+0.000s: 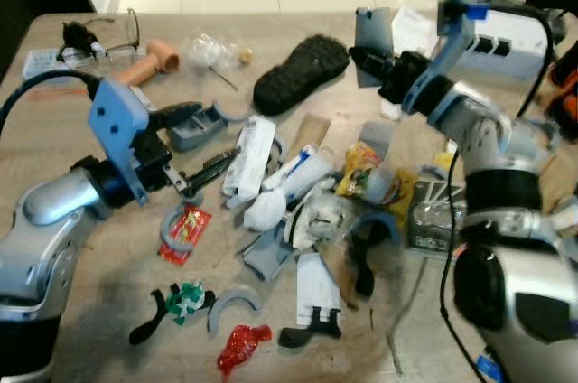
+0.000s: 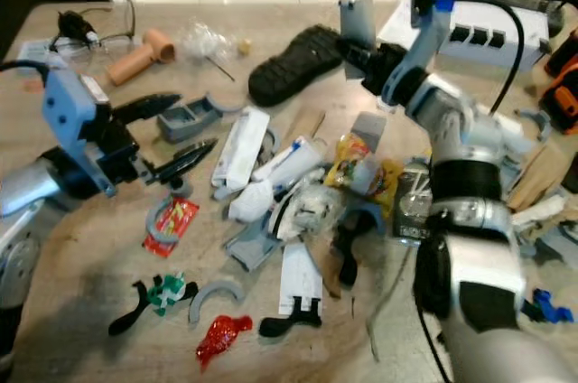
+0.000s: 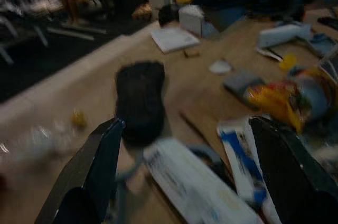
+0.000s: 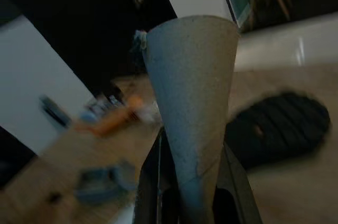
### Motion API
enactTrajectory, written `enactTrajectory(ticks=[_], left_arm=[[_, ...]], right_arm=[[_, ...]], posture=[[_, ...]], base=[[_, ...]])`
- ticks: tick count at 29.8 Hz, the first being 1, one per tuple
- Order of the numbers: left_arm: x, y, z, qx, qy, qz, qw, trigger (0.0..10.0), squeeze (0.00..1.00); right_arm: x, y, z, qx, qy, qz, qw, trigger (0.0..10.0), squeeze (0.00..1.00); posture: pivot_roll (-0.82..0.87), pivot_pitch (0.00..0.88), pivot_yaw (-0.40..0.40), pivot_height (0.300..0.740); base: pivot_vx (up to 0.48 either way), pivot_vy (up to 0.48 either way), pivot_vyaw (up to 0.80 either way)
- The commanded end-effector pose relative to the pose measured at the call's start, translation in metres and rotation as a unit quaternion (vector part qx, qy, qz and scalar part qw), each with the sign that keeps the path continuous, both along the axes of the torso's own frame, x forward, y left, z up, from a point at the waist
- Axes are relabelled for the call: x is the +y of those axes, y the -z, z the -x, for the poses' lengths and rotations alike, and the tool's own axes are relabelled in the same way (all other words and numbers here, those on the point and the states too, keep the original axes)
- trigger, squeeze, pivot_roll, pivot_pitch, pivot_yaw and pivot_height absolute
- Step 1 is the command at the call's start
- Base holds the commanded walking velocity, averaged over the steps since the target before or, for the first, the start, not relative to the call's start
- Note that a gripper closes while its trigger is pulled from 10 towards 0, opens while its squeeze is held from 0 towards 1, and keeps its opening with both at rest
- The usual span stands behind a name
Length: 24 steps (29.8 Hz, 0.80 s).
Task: Picking trash to rubbish bin
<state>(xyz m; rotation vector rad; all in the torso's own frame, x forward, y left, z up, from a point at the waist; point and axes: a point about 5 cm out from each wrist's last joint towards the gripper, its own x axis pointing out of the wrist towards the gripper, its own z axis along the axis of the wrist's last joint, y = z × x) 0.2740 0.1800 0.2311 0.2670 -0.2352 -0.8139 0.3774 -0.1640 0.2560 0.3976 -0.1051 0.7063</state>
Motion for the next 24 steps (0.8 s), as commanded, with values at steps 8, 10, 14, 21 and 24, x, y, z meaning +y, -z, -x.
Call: enactTrajectory(ticks=[8, 10, 14, 21, 24], left_arm=[[-0.002, 0.014, -0.027, 0.021, -0.072, 0.039, 0.996, 10.0, 0.0], [-0.002, 0.016, -0.031, 0.026, -0.089, 0.052, 0.994, 10.0, 0.0], [-0.004, 0.021, -0.038, 0.032, -0.097, 0.05, 0.994, 10.0, 0.0], [-0.012, 0.036, -0.06, 0.048, -0.128, 0.06, 0.989, 10.0, 0.0], [-0.012, 0.038, -0.062, 0.05, -0.134, 0.065, 0.988, 10.0, 0.0]], right_arm=[[0.04, 0.021, 0.022, -0.002, -0.053, -0.05, 0.997, 10.0, 0.0], [0.046, 0.025, 0.025, 0.002, -0.059, -0.052, 0.997, 10.0, 0.0], [0.049, 0.029, 0.026, 0.006, -0.06, -0.048, 0.997, 10.0, 0.0], [0.024, 0.041, 0.016, 0.017, 0.021, -0.015, 1.0, 10.0, 0.0], [0.016, 0.042, 0.014, 0.018, 0.035, -0.009, 0.999, 10.0, 0.0]], posture=[[-0.06, 0.0, 0.019, 0.74], [-0.06, 0.0, 0.019, 0.74], [-0.06, 0.0, 0.023, 0.74], [-0.08, 0.0, 0.032, 0.74], [-0.08, 0.0, 0.029, 0.74]], base=[[0.0, 0.0, 0.0], [0.0, 0.0, 0.0], [0.0, 0.0, 0.0], [-0.323, 0.0, 0.0], [-0.406, 0.0, 0.0]])
